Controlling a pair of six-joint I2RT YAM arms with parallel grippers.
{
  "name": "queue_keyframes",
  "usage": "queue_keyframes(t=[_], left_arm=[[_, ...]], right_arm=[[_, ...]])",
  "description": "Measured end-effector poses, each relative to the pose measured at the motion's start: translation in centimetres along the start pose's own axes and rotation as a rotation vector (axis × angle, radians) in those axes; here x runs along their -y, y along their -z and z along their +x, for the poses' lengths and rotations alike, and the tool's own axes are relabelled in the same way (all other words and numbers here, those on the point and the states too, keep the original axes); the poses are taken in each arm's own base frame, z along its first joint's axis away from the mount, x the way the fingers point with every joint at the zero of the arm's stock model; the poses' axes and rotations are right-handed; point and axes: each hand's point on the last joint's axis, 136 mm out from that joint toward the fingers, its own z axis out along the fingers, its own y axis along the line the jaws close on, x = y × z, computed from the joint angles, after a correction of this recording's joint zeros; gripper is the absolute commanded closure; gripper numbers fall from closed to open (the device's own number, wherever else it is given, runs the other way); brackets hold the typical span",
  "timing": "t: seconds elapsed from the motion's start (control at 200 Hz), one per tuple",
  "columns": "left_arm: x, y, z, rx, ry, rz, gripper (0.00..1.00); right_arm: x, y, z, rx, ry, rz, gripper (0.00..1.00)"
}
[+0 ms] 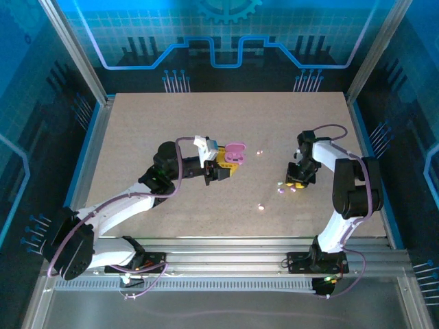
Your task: Insert wireless bluetooth earbuds into charging case
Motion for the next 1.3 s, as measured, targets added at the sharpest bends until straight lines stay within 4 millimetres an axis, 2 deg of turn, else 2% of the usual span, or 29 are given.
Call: queue_keyframes(t=[0.83, 0.966, 1.301], left_arm=[[-0.02, -0.02, 0.0, -0.003, 0.003, 0.0, 0.65], [-0.02, -0.02, 0.01, -0.004, 0.003, 0.0, 0.65], [-0.02, -0.02, 0.02, -0.004, 0.003, 0.0, 0.65]], right_arm=[[0.18, -0.22, 0.1, -0.035, 0.002, 0.034, 0.73], [0.05, -0.09, 0.17, -0.037, 0.008, 0.042, 0.7], [0.27, -0.44, 0.35, -0.059, 0.007, 0.056, 0.72]])
